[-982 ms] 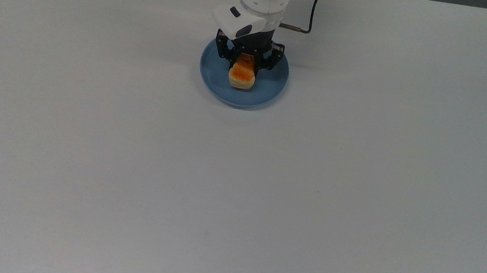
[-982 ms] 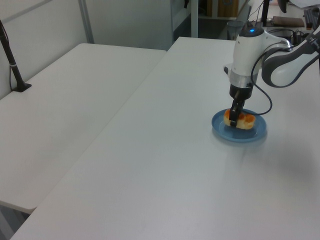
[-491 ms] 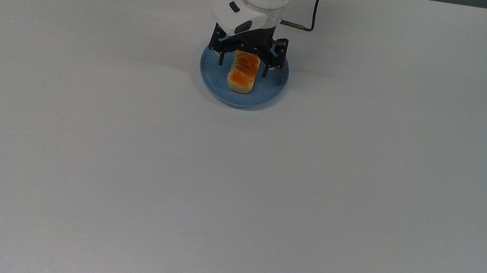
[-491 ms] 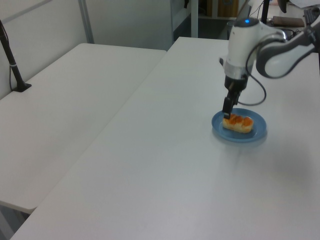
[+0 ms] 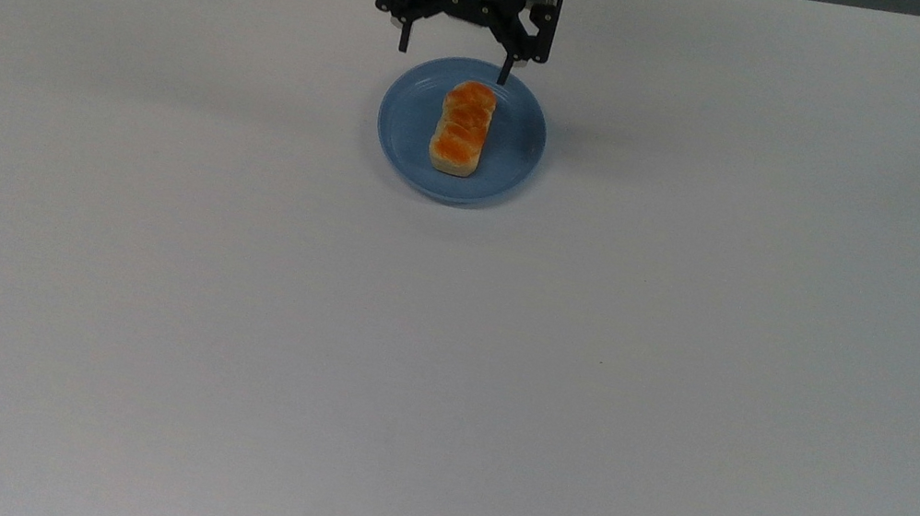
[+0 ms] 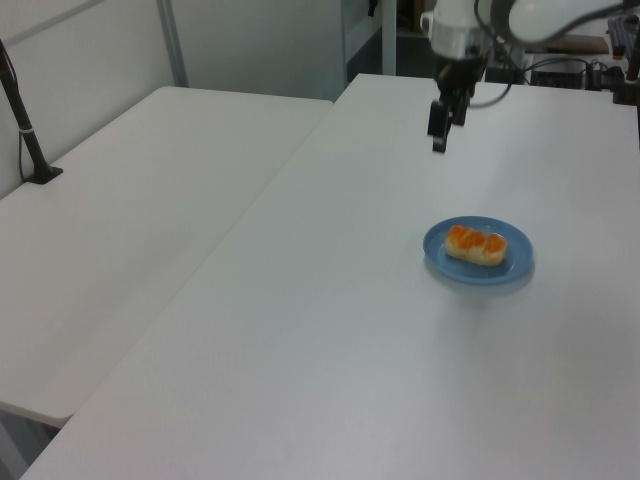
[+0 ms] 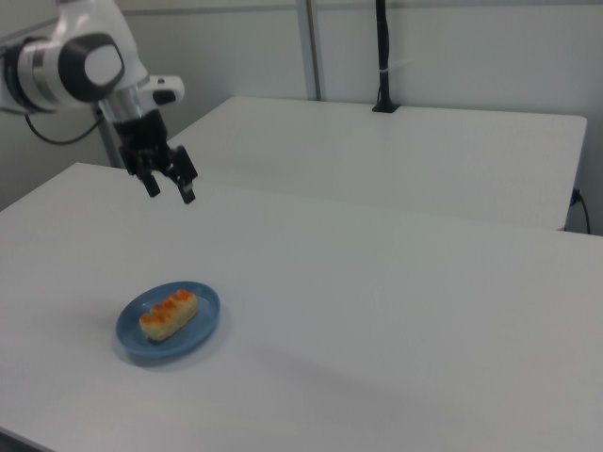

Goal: Put the bread on a plate

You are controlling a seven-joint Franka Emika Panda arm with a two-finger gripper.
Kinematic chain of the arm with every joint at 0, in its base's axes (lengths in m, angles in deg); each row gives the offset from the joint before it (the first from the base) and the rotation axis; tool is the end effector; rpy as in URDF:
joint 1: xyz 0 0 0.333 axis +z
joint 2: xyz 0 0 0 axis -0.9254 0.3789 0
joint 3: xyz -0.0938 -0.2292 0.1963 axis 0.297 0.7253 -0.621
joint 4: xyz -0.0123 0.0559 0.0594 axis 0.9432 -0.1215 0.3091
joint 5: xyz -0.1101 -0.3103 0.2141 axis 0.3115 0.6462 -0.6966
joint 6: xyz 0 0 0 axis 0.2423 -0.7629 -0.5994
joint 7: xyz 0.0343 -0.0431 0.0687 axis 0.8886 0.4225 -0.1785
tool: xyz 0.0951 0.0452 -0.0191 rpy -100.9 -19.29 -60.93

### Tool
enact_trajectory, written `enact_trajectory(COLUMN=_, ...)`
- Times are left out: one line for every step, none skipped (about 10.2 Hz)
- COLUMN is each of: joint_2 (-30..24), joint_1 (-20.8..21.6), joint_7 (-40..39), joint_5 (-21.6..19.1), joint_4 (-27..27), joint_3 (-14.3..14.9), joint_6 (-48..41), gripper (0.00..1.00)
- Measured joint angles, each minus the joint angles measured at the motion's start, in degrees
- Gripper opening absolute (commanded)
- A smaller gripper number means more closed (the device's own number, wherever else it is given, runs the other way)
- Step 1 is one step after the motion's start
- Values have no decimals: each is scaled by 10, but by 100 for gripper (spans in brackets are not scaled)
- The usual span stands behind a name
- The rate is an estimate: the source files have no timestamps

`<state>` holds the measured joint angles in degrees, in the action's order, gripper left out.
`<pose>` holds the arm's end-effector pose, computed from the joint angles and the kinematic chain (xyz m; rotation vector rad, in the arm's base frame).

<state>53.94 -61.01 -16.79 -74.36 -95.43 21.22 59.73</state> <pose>0.5769 0.0778 0.5308 3.0211 -0.1375 0.1261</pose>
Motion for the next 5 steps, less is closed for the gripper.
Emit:
enact_trajectory(joint_2=0, joint_1=-7, joint_7=-15, joint_5=-1, joint_4=38, joint_3=2, joint_6=-44, gripper=100)
enact_trajectory(joint_2=0, joint_1=-19, joint_7=-33, joint_5=-11, joint_4=69, joint_3=5, joint_6=-72, gripper=100)
enact_trajectory(joint_2=0, joint_1=-33, joint_7=-42, joint_5=-22, joint_4=89, joint_3=6, joint_6=-82, gripper=100)
enact_trajectory(joint_2=0, joint_1=-45, joint_7=-50, joint_5=-26, joint_4=107, joint_3=6, joint_6=-106, gripper=100)
enact_trajectory(joint_2=0, joint_1=-51, joint_7=-67, joint_5=-27, joint_4=123, joint_3=7, joint_6=-133, gripper=100)
